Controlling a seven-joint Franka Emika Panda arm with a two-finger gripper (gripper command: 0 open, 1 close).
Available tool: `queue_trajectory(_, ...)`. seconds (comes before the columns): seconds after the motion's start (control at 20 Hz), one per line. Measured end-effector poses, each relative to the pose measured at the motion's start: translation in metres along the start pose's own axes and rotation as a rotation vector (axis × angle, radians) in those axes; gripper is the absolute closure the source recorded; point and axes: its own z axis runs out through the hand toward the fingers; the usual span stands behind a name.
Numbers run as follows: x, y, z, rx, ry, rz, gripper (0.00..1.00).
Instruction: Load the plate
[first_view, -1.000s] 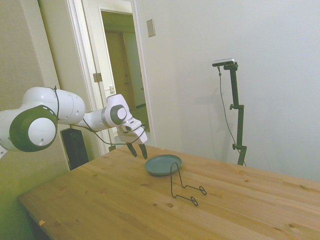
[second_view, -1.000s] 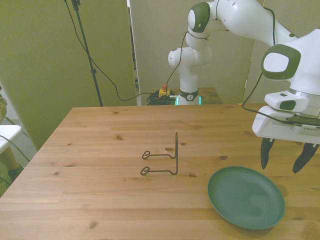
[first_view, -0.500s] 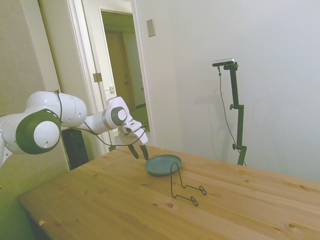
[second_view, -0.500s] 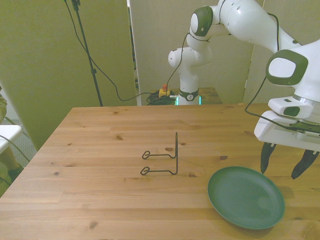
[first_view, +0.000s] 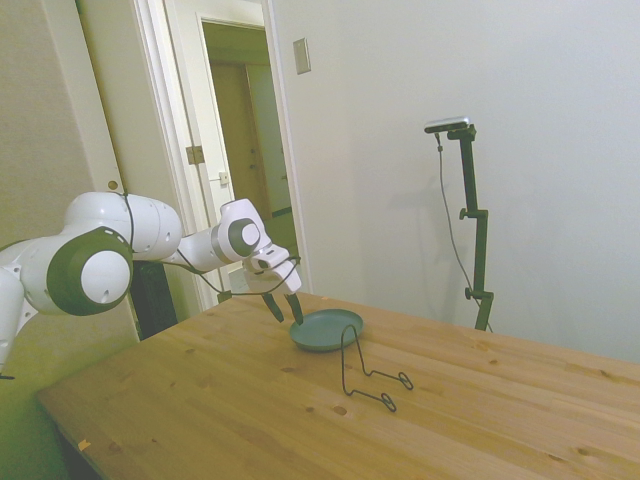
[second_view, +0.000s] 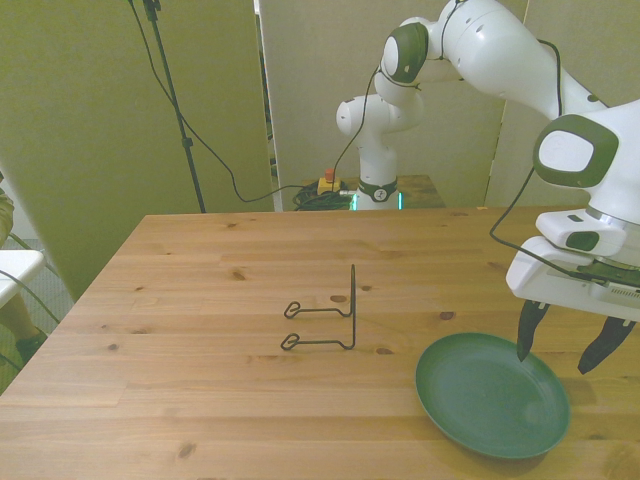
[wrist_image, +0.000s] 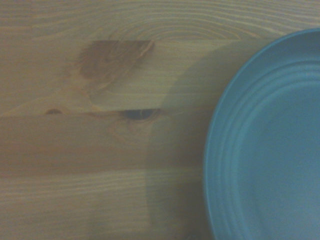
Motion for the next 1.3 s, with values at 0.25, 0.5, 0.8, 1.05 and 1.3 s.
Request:
queue_trajectory(0.25, 0.001, -0.001, 0.007, -0.008, 0.003, 0.000, 0.00)
queue_trajectory(0.5, 0.001, -0.001, 0.010, -0.013, 0.007, -0.001, 0.00)
queue_trajectory(0.8, 0.003, 0.001, 0.014, -0.023, 0.012, 0.004, 0.00)
queue_trajectory(1.05, 0.005, 0.002, 0.017, -0.035, 0.017, 0.012, 0.00)
queue_trajectory(1.3, 0.006, 0.003, 0.018, -0.063, 0.023, 0.025, 1.00)
